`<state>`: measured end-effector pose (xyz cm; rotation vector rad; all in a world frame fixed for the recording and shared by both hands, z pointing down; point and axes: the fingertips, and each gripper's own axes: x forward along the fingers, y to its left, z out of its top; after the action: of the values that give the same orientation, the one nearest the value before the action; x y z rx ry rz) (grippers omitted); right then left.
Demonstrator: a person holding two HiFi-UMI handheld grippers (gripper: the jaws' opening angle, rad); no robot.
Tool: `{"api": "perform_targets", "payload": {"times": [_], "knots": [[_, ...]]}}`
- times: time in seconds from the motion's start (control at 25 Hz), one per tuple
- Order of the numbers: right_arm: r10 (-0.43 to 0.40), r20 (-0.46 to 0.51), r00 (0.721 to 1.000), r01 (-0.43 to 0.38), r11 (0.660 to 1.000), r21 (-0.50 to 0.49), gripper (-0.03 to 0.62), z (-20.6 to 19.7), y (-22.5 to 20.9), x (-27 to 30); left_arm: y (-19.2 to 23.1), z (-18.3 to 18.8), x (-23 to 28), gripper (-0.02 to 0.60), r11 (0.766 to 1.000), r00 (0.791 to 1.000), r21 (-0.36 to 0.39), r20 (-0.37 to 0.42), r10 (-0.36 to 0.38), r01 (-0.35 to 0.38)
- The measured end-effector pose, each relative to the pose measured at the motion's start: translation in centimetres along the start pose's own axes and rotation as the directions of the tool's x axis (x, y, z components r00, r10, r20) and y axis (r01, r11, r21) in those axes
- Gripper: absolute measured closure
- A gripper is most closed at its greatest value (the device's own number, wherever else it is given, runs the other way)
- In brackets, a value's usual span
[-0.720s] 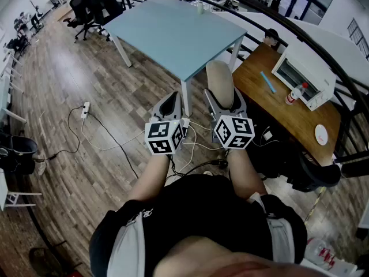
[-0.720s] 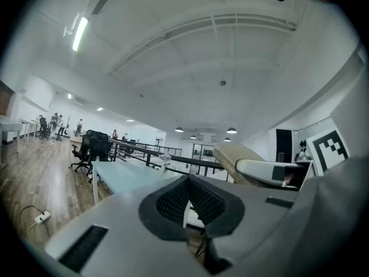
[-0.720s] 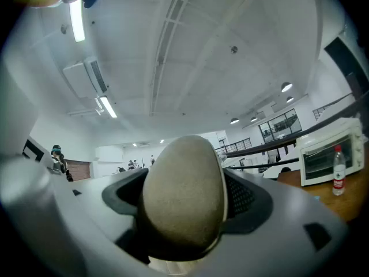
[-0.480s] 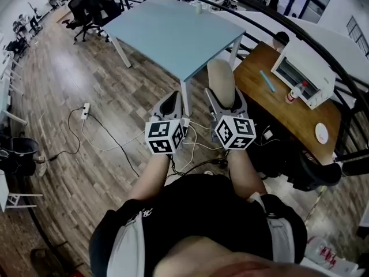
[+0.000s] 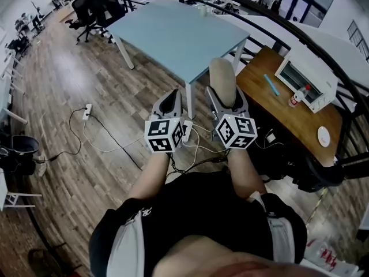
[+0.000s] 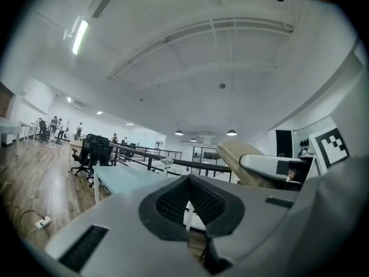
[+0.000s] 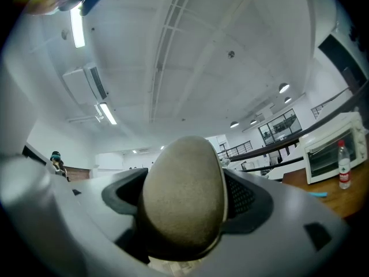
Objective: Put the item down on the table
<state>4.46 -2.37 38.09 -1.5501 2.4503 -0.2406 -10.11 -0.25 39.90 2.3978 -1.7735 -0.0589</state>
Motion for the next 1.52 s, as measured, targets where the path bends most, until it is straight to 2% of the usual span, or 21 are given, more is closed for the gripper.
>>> {"api": "perform_targets", "payload": {"times": [0.4,0.72,0.88,1.08,1.52], "knots": [[-0.037,0.025,0.999,0.037,0.999,0.003,0.201,-0.4,1.7,0.1,2.6,0.2,-1.4,0.573,1.0,1.0,0.006,0.003,-0.013,0.013],[-0.035,0.029,0.999,0.035,0.999,0.007,0.201,-1.0,1.2,1.7,3.3,-0.1,0.0,0.572,1.0,1.0,0.02,0.0,-0.021,0.021],[-0.047,0.033,0.998,0.048,0.999,-0.02,0.201,-1.3,0.0,3.6,3.8,-0.3,2.1,0.573,1.0,1.0,0.023,0.004,-0.018,0.018],[-0.043,0.036,0.998,0.043,0.999,0.002,0.201,-1.5,-2.0,6.8,4.6,-0.4,5.7,0.572,0.999,1.0,0.032,-0.003,-0.014,0.015],[-0.037,0.01,0.999,0.037,0.999,-0.001,0.201,-1.2,-8.3,17.0,6.2,1.0,16.9,0.572,0.999,1.0,0.049,-0.028,0.009,-0.008]]}}
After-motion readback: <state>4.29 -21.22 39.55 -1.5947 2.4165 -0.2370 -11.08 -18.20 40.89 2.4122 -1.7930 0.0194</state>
